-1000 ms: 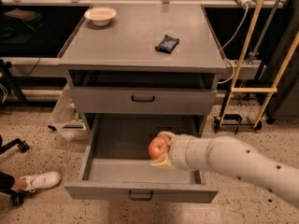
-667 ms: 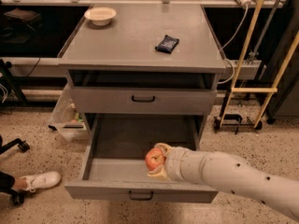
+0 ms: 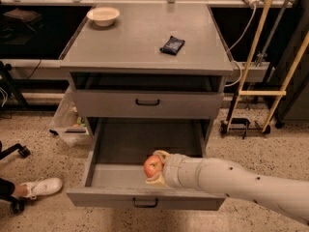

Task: Place apple into middle drawer

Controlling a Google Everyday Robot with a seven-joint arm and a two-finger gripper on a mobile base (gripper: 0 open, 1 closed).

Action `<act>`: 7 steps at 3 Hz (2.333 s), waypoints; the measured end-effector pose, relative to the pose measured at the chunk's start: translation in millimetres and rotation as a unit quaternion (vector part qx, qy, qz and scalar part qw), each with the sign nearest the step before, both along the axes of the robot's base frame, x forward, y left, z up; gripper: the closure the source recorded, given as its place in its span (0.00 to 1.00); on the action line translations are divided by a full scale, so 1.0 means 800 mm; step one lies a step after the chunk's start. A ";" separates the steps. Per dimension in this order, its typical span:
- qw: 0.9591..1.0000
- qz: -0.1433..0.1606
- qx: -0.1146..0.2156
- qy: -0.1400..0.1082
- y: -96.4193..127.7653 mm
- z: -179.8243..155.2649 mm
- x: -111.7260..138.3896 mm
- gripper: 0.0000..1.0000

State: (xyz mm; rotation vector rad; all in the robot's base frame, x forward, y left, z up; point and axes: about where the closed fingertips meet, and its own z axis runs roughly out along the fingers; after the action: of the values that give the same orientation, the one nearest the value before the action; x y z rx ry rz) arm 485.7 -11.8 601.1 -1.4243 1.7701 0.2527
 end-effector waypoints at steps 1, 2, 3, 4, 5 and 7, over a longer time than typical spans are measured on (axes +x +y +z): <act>1.000 0.017 0.025 0.003 0.062 -0.042 0.026 1.00; 0.999 0.026 0.044 0.003 0.119 -0.069 0.051 1.00; 0.998 0.039 0.052 -0.001 0.182 -0.089 0.065 1.00; 0.998 0.031 0.058 -0.003 0.179 -0.091 0.069 1.00; 0.997 -0.036 0.070 -0.024 0.142 -0.102 0.119 1.00; 0.982 -0.167 0.066 -0.063 0.062 -0.108 0.237 1.00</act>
Offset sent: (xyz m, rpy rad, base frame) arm 0.0662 0.1522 -0.0818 0.1371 0.0013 0.0748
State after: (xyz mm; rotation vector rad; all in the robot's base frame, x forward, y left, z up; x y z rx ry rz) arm 675.3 37.8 515.1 -1.0087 1.8184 0.0974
